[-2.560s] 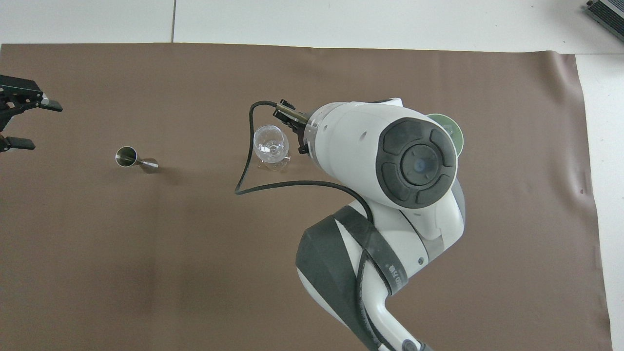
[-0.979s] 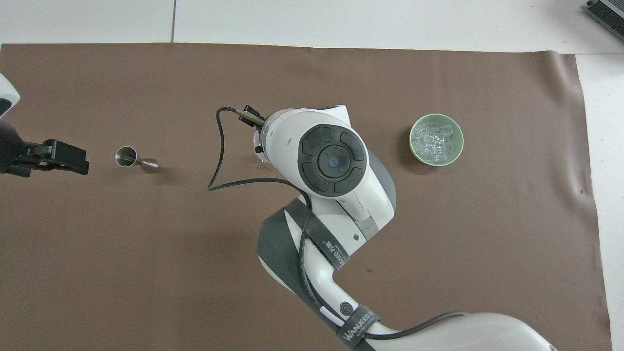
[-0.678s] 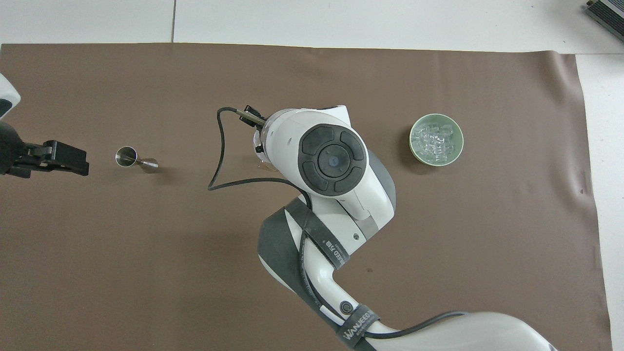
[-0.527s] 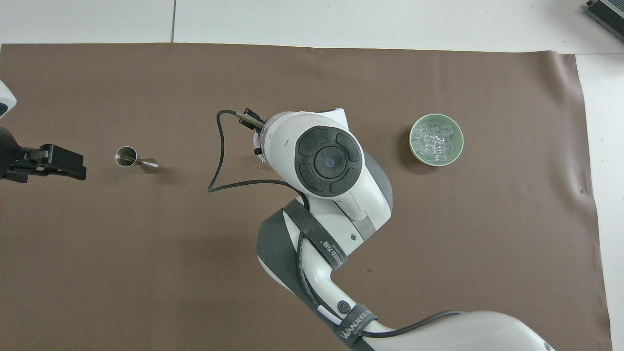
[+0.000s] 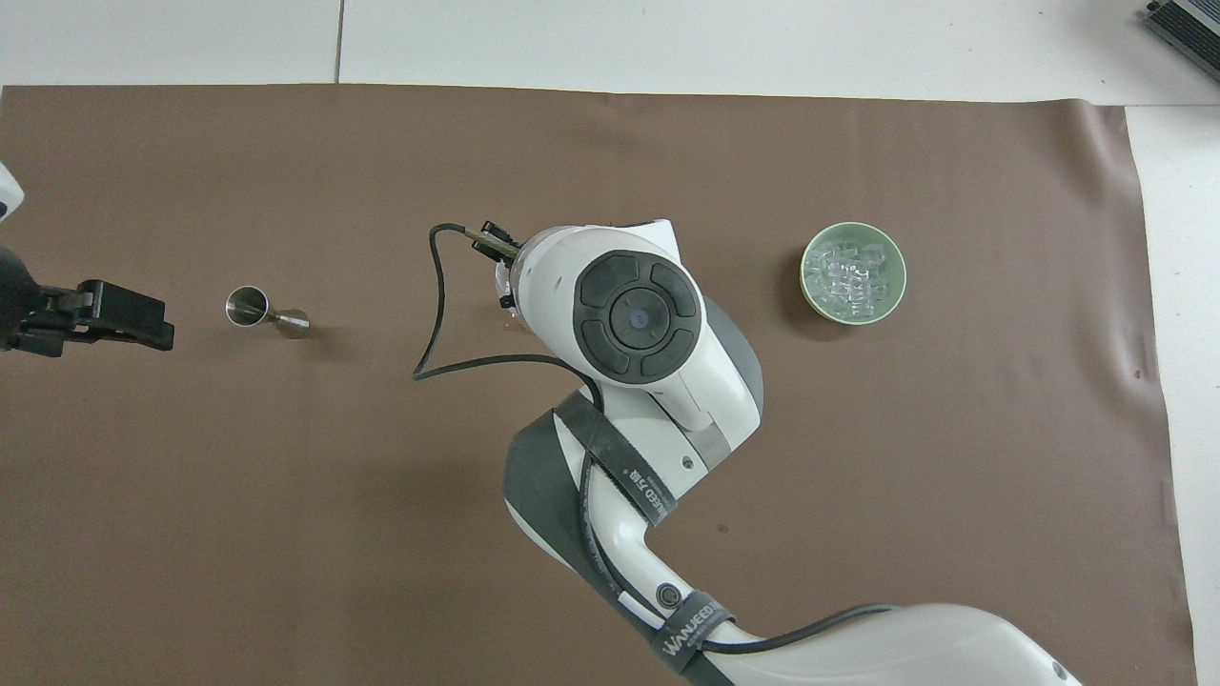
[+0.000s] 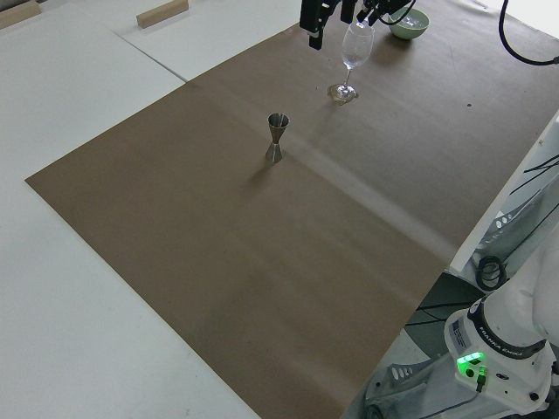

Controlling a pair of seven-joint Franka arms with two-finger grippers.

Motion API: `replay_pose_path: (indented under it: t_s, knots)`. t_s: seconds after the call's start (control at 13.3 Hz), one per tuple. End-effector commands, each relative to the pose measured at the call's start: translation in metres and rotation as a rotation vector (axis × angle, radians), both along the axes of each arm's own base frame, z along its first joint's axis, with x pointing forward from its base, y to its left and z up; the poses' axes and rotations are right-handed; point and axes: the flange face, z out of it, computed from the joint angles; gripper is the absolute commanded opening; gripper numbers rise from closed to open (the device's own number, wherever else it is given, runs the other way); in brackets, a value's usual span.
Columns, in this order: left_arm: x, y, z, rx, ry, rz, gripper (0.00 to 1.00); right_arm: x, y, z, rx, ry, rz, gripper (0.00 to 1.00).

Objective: Pour wine and add ice with both arms

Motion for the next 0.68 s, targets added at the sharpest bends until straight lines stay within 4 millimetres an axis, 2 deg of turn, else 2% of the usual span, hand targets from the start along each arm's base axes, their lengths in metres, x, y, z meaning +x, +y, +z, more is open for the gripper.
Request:
replay_pose_path:
  t_s: [0.0, 0.6]
  knots:
    - [-0.002, 0.002, 0.005, 0.028, -0.038, -0.02, 1.0, -0.003, 0.003, 0.0, 0.005, -0.022, -0.022, 0.12]
    - [-0.003, 0.013, 0.011, 0.087, -0.05, -0.012, 1.0, -0.004, 0.005, -0.001, 0.007, -0.015, -0.032, 0.14]
